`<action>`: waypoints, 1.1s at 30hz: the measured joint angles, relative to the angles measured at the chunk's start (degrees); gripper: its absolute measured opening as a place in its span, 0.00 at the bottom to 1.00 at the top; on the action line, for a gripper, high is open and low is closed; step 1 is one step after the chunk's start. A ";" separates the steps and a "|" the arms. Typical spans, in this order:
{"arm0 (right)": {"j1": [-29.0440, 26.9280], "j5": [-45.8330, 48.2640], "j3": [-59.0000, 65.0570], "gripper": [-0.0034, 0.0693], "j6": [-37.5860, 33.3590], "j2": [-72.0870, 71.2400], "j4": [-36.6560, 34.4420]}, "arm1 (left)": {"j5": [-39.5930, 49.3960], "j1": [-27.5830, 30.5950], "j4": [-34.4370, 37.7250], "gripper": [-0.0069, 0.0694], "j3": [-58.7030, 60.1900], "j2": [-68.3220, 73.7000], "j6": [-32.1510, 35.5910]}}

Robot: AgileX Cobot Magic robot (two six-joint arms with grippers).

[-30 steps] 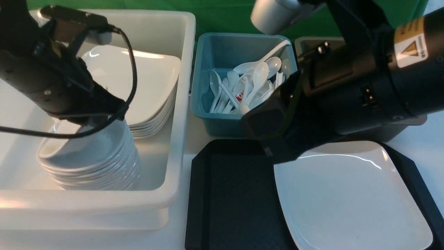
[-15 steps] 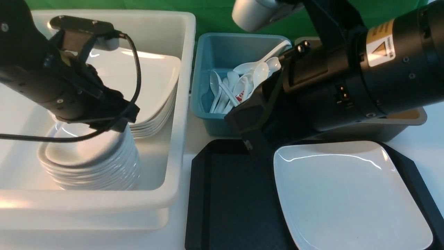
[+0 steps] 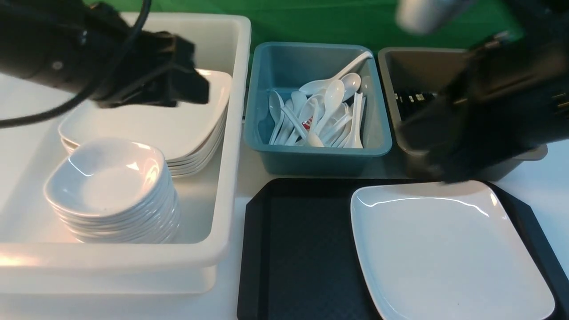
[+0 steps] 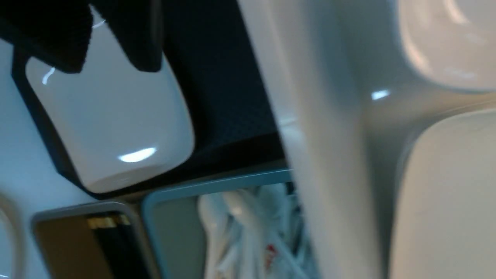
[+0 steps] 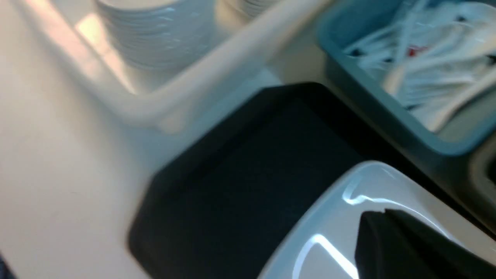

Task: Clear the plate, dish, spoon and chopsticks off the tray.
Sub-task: Use the left arm to put the small plate into the large storage box on the left, then use the left arm to grab a plate from the dinner plate

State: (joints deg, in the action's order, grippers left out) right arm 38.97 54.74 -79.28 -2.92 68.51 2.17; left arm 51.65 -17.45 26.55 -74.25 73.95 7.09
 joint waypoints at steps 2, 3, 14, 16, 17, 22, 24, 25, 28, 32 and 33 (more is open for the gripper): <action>-3.49 2.54 0.63 0.08 0.51 -2.01 1.98 | -1.24 -3.52 0.23 0.17 -0.27 1.34 0.54; -5.72 3.28 1.53 0.08 0.66 -3.14 2.52 | -1.62 -5.62 0.11 0.14 -0.55 2.52 0.36; -19.52 -0.10 21.05 0.07 2.44 -15.14 3.32 | 0.85 -19.15 -5.60 0.10 -15.34 26.22 -2.90; -19.73 -0.87 23.07 0.07 2.93 -16.23 3.09 | 1.03 -20.23 -6.28 0.13 -18.19 29.80 -2.27; -19.80 -1.06 23.64 0.07 2.93 -16.60 2.95 | 1.34 -20.98 -7.03 0.15 -19.86 31.89 -2.13; -19.86 -1.89 24.70 0.07 3.38 -17.19 2.88 | 1.67 -24.30 -12.94 0.34 -25.16 39.91 -3.65; -19.86 -2.11 24.70 0.07 3.38 -17.19 2.88 | 0.63 -24.45 -14.65 0.43 -26.09 41.88 -6.05; -19.86 -2.24 24.70 0.07 3.38 -17.19 2.88 | -0.10 -24.45 -15.67 0.48 -26.53 43.01 -7.50; -19.86 -3.03 24.71 0.07 3.38 -17.19 2.88 | -1.97 -24.32 -19.76 0.64 -27.04 45.85 -10.00; -19.86 -3.74 24.71 0.07 3.38 -17.19 2.83 | -4.05 -24.32 -24.14 0.78 -27.15 48.89 -13.46; -19.86 -3.79 24.71 0.07 3.38 -17.19 2.83 | -4.77 -24.32 -24.66 0.80 -27.20 49.65 -14.21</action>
State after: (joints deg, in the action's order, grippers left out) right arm 19.11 50.95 -54.57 0.45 51.32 5.00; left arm 46.89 -41.77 1.88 -101.46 123.60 -7.12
